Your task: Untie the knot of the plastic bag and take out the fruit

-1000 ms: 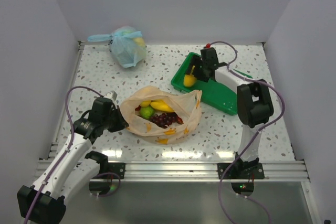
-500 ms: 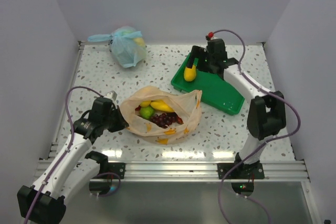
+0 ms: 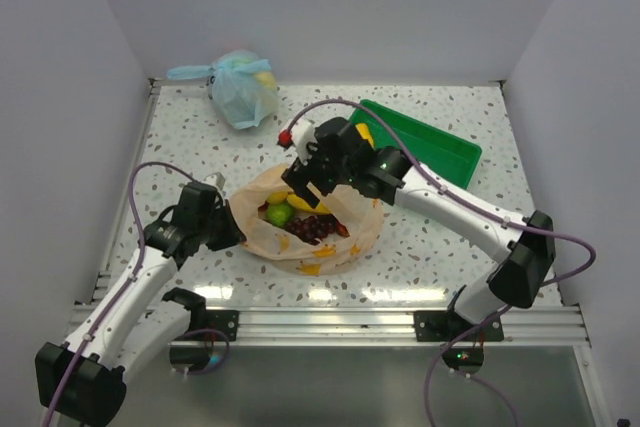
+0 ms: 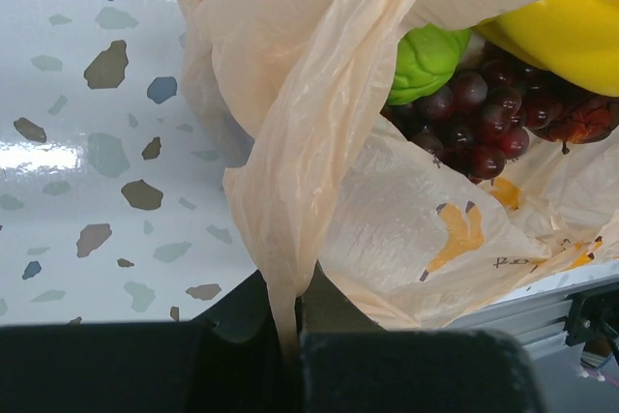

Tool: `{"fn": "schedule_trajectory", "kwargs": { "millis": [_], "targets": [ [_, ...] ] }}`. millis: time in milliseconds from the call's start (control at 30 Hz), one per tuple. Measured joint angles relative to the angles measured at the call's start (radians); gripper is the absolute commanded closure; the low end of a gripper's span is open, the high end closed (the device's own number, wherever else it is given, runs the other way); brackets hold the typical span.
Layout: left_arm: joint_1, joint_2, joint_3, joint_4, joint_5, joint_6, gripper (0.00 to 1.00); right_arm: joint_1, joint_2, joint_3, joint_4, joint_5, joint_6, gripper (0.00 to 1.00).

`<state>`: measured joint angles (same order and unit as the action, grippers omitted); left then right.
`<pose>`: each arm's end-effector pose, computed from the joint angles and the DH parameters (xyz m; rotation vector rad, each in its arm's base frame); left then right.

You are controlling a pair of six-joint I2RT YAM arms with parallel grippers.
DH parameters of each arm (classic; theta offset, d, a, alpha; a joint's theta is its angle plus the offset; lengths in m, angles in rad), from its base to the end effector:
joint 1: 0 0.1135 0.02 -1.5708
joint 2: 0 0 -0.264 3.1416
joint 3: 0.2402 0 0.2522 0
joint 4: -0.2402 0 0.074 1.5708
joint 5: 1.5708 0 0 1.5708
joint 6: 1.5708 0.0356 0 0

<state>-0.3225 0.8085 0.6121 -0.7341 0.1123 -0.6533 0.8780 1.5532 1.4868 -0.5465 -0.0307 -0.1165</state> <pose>0.1457 -0.0529 0.2278 -0.3769 2.5496 -0.5284 0.2249 0.2726 0.3580 -1.0752 1.9440 0.4603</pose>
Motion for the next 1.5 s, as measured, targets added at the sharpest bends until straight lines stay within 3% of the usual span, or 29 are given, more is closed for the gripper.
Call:
{"fn": "schedule_trajectory", "kwargs": {
  "millis": [400, 800, 933, 1033, 1067, 1100, 1133, 1233, 1500],
  "targets": [
    [0.0, 0.023, 0.063, -0.001, 0.006, -0.001, 1.0, 0.178, 0.193, 0.0, -0.079, 0.149, -0.183, 0.51],
    [0.0, 0.017, 0.082, -0.012, 0.007, -0.001, 1.0, 0.173, 0.357, 0.024, -0.036, 0.295, -0.264, 0.53],
    [0.0, 0.009, 0.082, -0.015, 0.006, -0.001, 1.0, 0.172, 0.389, 0.024, -0.005, 0.337, -0.275, 0.6],
    [0.0, 0.005, 0.082, -0.015, 0.006, -0.002, 1.0, 0.172, 0.389, 0.024, -0.002, 0.335, -0.277, 0.55],
    [0.0, 0.004, 0.082, -0.015, 0.006, -0.002, 1.0, 0.172, 0.389, 0.024, -0.002, 0.332, -0.278, 0.59],
    [0.0, 0.003, 0.082, -0.015, 0.006, -0.002, 1.0, 0.171, 0.389, 0.024, -0.002, 0.328, -0.279, 0.78],
    [0.0, 0.003, 0.082, -0.015, 0.006, -0.007, 1.0, 0.17, 0.389, 0.024, -0.002, 0.327, -0.285, 0.88],
    [0.0, 0.003, 0.082, -0.015, 0.006, -0.01, 1.0, 0.169, 0.389, 0.024, -0.003, 0.327, -0.288, 1.0],
    [0.0, 0.003, 0.082, -0.015, -0.005, -0.017, 1.0, 0.163, 0.317, 0.024, -0.06, 0.187, -0.267, 1.0]
  ]
}}
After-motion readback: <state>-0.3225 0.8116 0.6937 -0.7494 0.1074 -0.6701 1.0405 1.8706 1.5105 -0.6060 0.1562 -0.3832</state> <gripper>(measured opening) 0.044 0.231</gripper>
